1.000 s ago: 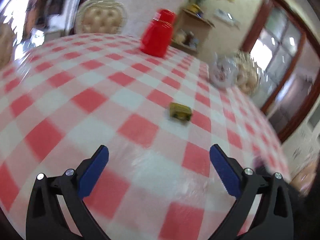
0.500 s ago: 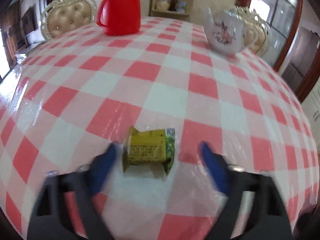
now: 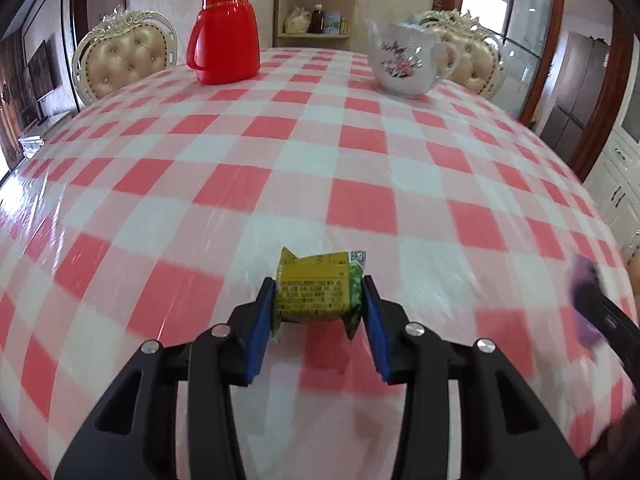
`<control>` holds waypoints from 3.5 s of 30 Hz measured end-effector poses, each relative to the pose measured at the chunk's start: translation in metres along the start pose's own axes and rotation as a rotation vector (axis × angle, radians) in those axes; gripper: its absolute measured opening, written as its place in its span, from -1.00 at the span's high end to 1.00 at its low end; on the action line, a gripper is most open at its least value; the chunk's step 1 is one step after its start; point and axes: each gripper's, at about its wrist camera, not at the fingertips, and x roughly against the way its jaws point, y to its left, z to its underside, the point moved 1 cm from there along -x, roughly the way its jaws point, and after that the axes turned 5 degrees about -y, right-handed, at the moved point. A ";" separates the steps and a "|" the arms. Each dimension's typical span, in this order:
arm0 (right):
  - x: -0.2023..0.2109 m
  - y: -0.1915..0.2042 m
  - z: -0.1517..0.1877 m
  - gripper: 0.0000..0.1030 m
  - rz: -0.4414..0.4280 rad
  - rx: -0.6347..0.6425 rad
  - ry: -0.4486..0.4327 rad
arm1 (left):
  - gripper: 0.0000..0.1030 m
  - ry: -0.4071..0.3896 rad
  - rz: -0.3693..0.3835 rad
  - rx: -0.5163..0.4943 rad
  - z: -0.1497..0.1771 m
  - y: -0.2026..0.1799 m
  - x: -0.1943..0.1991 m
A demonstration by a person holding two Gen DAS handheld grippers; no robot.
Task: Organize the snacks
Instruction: 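Lift the square snack with the left gripper while the right holds the chocolate, then carry both snacks to the clear box and open both grippers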
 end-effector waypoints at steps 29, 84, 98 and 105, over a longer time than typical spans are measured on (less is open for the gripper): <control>0.104 0.060 0.089 0.63 -0.238 -0.007 0.052 | 0.15 -0.144 0.141 0.088 0.105 0.009 0.162; 0.217 0.383 0.312 0.63 -0.647 0.849 0.302 | 0.13 -0.209 -0.397 0.134 0.235 0.244 0.435; 0.213 0.432 0.357 -0.68 -0.622 0.900 0.382 | -0.97 -0.052 -0.499 0.452 0.289 0.341 0.456; 0.196 0.451 0.366 -0.68 -0.458 0.912 0.504 | -0.97 0.112 -0.631 0.415 0.301 0.342 0.428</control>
